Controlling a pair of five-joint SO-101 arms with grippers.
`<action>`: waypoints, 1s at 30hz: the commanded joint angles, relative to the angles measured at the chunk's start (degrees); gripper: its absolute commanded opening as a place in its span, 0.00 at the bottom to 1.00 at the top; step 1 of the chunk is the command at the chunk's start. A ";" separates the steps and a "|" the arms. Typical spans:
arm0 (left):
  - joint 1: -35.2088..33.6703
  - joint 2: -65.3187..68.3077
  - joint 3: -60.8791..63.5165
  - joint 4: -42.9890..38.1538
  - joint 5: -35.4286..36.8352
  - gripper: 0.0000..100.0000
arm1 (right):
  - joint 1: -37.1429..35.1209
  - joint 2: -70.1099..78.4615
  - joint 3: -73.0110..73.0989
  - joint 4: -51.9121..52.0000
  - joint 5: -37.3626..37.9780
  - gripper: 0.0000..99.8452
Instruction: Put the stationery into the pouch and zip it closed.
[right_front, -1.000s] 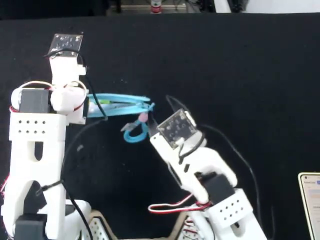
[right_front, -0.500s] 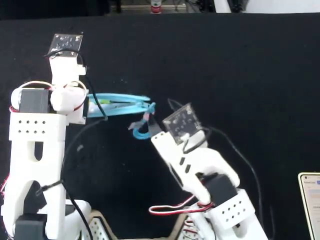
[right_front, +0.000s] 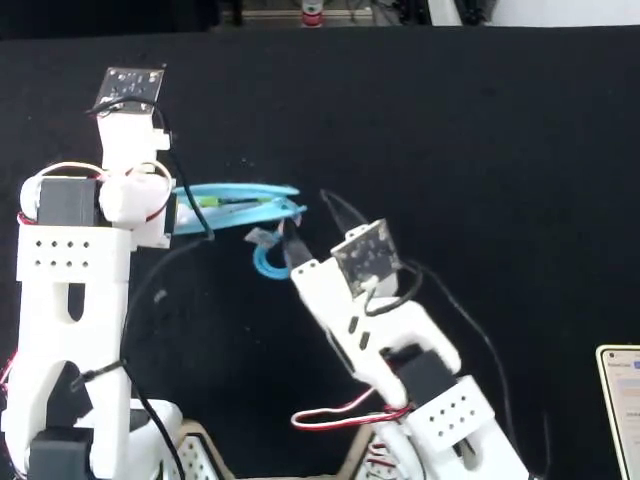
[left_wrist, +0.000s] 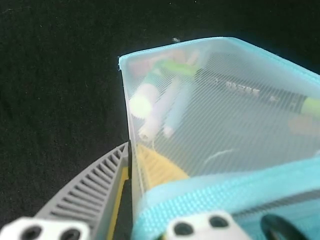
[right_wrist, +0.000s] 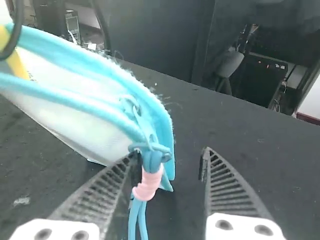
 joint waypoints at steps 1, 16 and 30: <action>-0.92 0.70 2.51 0.62 -0.09 0.03 | -1.05 -0.48 -1.45 -1.76 0.09 0.20; -0.92 0.70 2.51 0.62 -0.09 0.03 | 2.37 -0.57 -8.40 6.33 13.36 0.26; -0.92 0.70 2.51 0.53 -0.09 0.03 | -5.54 -0.13 -11.91 10.81 32.18 0.05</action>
